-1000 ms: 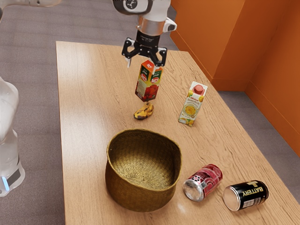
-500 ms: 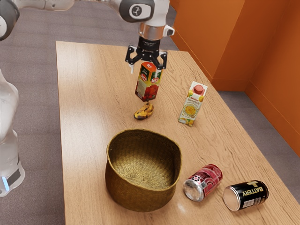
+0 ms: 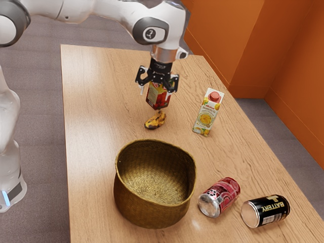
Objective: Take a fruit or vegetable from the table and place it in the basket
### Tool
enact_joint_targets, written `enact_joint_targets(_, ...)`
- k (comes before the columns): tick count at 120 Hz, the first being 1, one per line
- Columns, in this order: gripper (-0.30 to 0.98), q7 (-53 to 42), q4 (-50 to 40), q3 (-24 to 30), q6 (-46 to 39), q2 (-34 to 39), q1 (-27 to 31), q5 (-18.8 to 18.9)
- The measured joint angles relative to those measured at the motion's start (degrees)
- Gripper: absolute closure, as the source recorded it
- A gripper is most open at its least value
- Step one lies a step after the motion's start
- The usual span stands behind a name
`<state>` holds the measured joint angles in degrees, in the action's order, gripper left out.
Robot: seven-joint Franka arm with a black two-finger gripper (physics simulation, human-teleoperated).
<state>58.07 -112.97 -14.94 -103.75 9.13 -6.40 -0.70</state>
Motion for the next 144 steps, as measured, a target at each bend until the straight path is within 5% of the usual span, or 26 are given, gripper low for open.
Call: enact_joint_targets(144,0.0,-7.19,-3.06,-1.69,-8.89,-5.31,0.01,1.33)
